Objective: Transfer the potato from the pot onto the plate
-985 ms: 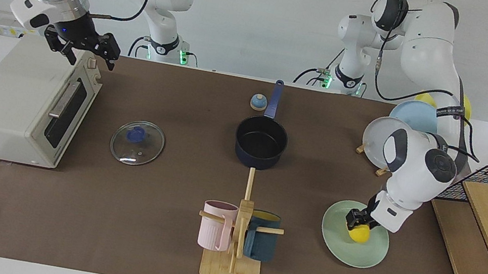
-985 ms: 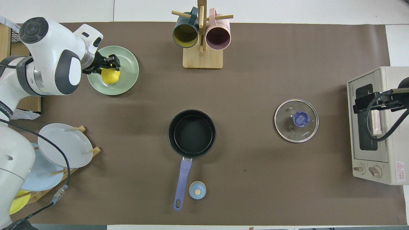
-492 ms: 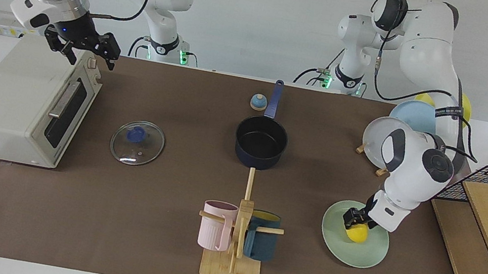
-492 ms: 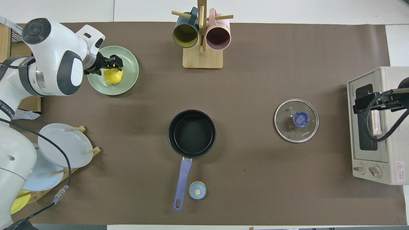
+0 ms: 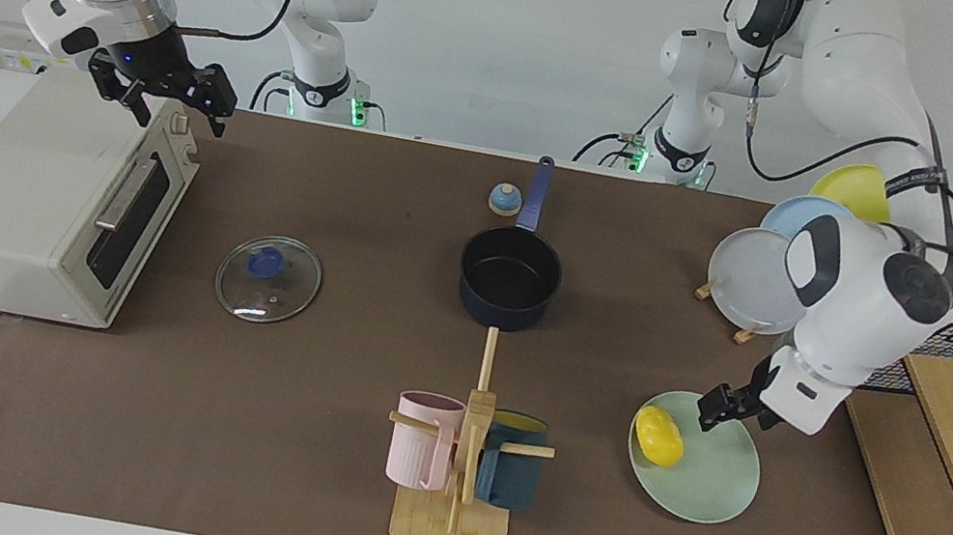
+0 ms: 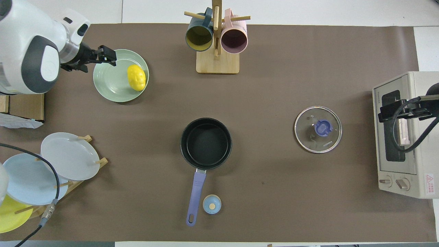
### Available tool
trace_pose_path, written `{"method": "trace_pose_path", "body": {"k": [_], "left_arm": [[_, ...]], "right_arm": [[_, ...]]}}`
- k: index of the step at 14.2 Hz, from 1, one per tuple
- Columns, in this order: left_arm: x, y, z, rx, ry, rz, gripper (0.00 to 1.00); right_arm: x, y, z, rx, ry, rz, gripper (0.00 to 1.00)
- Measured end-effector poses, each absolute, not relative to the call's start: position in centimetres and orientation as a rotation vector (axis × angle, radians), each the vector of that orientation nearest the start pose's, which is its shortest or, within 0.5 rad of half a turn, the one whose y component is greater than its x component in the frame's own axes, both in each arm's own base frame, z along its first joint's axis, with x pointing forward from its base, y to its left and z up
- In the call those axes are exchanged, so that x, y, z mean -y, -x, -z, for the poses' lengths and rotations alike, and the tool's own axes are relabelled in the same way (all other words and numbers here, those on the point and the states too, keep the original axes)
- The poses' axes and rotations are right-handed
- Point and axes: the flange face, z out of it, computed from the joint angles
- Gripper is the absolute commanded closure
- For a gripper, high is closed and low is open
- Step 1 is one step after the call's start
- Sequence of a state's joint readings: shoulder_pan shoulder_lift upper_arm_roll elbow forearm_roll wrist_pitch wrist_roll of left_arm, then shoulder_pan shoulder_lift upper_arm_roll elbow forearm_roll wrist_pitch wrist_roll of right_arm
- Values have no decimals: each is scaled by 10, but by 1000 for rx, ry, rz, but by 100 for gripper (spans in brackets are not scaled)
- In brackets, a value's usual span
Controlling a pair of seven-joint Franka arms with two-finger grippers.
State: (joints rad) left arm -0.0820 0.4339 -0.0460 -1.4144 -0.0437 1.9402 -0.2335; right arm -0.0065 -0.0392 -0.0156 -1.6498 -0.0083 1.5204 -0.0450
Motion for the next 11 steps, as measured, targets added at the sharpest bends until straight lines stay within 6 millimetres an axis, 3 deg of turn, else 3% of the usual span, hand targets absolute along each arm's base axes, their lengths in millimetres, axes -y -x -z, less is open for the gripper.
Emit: {"method": "trace_pose_path", "body": {"k": [3,5,8,11], "left_arm": [[63,-662,-540,237,3201,161,0],[55,-640,-577,229,3198,153,0],[45,-611,-610,153,3193,93,0],[40,-582,-631,52,3189,16,0]], "right_arm": [[12,-535,-605,39,3143,-143,0],[12,-535,-605,39,3143,-144,0],[11,-535,-605,43,3143,-144,0],[10,-535,-605,44,3143,-144,0]]}}
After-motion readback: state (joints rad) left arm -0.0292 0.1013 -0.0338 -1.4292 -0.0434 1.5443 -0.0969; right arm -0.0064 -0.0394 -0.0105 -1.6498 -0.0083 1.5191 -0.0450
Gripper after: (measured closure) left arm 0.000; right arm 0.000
